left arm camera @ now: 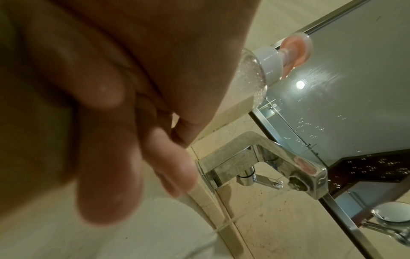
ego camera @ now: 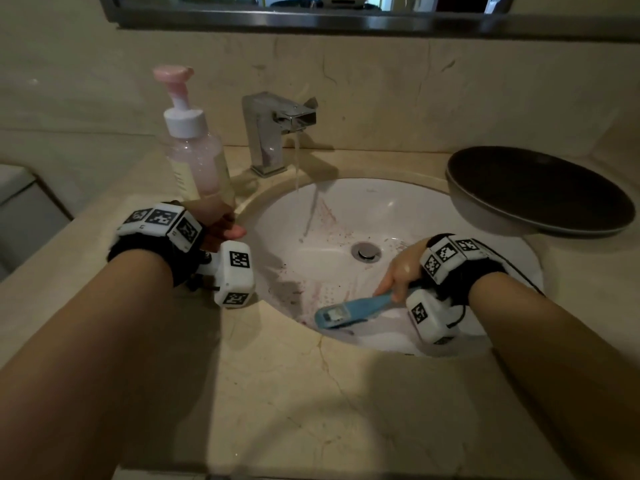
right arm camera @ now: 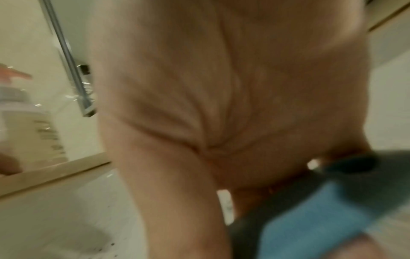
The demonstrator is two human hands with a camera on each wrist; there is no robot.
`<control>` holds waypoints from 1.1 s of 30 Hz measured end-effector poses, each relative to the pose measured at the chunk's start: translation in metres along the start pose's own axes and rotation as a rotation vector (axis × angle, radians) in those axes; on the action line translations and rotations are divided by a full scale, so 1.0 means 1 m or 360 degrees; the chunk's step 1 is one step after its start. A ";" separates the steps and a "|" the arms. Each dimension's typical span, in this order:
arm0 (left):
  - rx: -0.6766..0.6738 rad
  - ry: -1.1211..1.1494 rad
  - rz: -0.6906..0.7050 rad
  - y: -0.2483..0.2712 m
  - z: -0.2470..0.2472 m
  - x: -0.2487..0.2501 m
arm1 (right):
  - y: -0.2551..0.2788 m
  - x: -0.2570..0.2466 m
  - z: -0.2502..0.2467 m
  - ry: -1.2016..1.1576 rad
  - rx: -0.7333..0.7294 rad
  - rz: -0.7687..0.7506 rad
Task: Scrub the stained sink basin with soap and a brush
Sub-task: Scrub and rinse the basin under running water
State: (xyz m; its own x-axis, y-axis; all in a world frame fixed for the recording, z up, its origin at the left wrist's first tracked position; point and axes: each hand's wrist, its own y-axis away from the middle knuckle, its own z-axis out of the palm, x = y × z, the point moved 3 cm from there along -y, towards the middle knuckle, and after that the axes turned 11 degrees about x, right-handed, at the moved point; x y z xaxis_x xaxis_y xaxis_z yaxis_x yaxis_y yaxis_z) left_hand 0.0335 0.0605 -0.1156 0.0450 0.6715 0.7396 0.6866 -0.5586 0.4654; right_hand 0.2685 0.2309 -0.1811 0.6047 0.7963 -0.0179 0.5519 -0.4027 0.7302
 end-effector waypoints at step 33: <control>-0.0049 -0.0058 -0.0099 -0.013 0.000 -0.003 | -0.028 -0.002 -0.119 0.0918 0.1890 0.0187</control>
State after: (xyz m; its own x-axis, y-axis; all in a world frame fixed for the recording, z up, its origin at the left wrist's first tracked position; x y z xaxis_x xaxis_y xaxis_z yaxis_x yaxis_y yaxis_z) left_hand 0.0247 0.0657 -0.1239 0.0297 0.7226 0.6906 0.6663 -0.5294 0.5252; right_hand 0.1832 0.2941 -0.1206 0.5171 0.6872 0.5104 0.8555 -0.3947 -0.3353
